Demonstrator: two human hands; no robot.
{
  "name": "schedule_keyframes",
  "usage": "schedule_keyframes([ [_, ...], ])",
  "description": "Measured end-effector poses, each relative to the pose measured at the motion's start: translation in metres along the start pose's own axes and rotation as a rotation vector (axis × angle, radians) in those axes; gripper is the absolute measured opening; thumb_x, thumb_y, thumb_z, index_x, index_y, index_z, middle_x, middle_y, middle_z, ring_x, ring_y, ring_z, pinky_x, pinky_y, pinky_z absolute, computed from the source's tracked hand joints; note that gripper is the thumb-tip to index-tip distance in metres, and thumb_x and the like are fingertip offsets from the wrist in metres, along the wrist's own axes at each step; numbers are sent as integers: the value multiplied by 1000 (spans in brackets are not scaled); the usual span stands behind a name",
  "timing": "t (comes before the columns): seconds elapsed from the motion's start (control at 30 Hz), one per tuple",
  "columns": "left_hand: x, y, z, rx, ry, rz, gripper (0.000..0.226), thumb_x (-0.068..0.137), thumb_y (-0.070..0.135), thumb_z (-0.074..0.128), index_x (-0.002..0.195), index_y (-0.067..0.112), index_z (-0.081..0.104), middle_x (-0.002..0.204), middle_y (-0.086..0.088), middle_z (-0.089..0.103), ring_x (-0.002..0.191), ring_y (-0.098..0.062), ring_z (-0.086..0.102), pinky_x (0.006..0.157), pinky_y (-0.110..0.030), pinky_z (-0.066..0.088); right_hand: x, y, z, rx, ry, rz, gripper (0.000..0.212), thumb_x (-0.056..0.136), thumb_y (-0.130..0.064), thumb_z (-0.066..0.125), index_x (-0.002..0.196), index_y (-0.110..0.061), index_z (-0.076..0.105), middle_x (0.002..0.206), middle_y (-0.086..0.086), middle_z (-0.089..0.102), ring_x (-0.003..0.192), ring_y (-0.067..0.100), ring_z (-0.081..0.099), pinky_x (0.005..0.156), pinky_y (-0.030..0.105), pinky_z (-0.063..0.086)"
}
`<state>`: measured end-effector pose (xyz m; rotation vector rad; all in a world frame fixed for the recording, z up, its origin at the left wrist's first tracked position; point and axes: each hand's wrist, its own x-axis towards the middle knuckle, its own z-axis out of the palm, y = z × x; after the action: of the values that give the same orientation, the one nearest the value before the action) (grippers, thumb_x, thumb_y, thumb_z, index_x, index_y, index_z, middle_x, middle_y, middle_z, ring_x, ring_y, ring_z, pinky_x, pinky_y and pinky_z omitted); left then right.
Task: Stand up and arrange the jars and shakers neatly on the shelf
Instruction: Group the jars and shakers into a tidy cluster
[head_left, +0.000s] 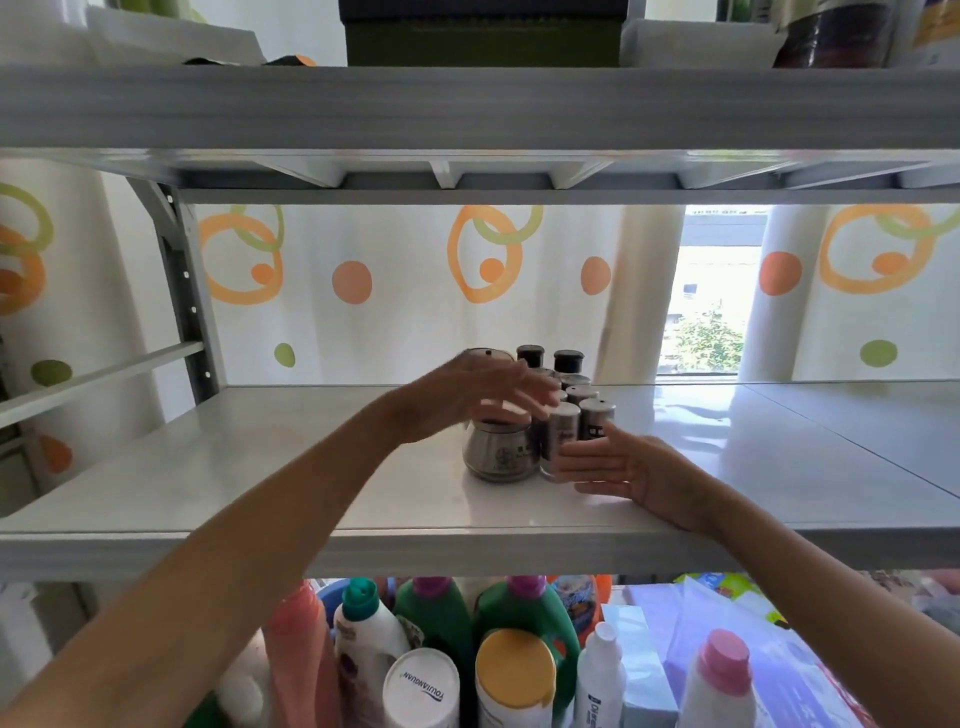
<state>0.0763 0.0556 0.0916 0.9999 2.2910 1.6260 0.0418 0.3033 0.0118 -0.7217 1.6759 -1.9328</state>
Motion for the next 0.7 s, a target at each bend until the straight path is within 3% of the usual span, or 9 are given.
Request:
schedule_keyframes([
  [0.07,-12,-13,-1,-104,-279,-129,61,92,50,41,135,7,48,139,-14,52,130,-27,49,108,-35,41,2,-2,-2,49,-42,66,68,89,-55,32,111,-3,69,118,20,66,113,29,63,86,31,56],
  [0.13,-16,-31,5,-154,-386,-204,74,88,56,46,143,6,36,149,-17,38,139,-28,36,117,-41,28,7,-4,-1,58,-37,105,73,86,-60,28,104,-5,73,113,19,68,109,28,65,84,32,57],
  [0.3,-15,-54,7,-332,-310,-263,75,85,56,53,142,9,37,150,-10,37,142,-21,33,119,-37,24,13,-5,1,79,17,133,77,86,-61,26,102,-1,73,111,21,69,105,29,67,83,33,57],
  [0.47,-10,-58,6,-378,-307,-297,63,92,46,41,143,10,37,151,-12,35,141,-20,34,117,-31,28,21,-2,1,72,55,133,80,95,-56,14,96,-5,76,105,19,71,101,27,69,81,30,58],
  [0.7,-10,-56,6,-324,-310,-316,54,101,32,23,146,3,29,153,-14,31,143,-22,30,121,-39,17,25,0,-2,59,67,142,80,95,-57,14,97,-5,76,107,18,71,102,27,68,80,30,58],
])
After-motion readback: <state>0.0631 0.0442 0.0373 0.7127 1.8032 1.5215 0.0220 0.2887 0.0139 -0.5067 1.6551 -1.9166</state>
